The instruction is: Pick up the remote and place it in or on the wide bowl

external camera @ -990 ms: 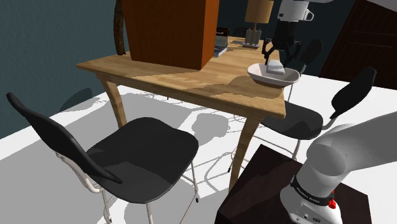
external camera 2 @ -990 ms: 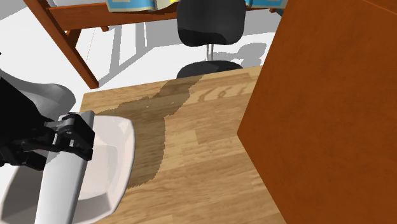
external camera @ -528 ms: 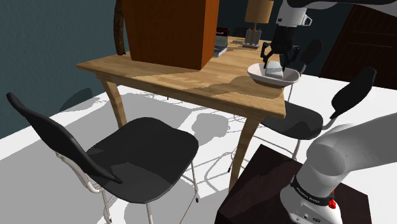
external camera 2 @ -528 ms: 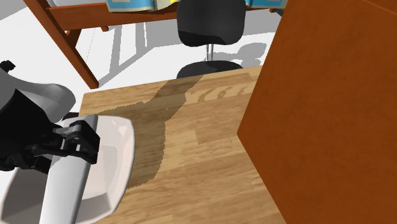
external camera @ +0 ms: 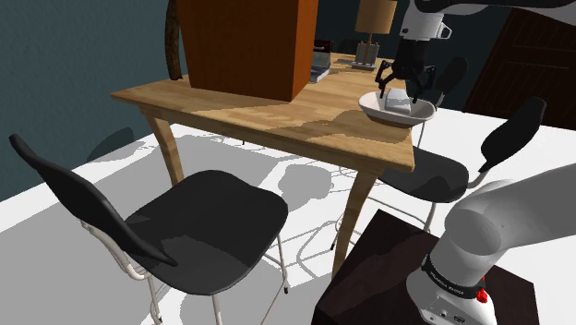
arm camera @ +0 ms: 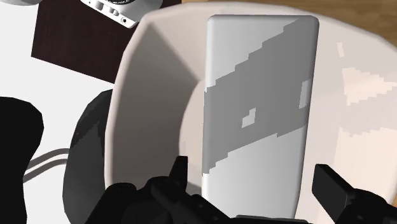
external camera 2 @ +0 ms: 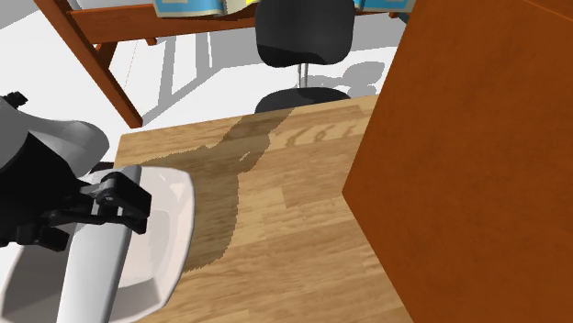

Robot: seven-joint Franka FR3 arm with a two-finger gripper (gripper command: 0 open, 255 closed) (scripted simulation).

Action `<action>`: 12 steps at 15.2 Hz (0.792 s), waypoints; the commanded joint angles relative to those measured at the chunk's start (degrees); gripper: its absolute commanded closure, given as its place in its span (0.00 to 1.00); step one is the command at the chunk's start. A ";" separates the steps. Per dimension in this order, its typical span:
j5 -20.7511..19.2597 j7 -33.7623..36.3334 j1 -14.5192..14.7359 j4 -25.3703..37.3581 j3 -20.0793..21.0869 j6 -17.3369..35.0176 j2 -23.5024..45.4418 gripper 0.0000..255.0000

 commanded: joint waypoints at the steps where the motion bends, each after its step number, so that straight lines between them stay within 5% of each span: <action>1: 0.02 0.05 0.01 -0.04 0.04 0.01 -0.01 0.00; 5: 0.36 -0.20 0.23 9.61 0.23 -6.82 2.81 0.00; 12: 0.36 -0.20 0.23 9.61 0.23 -6.82 2.81 0.00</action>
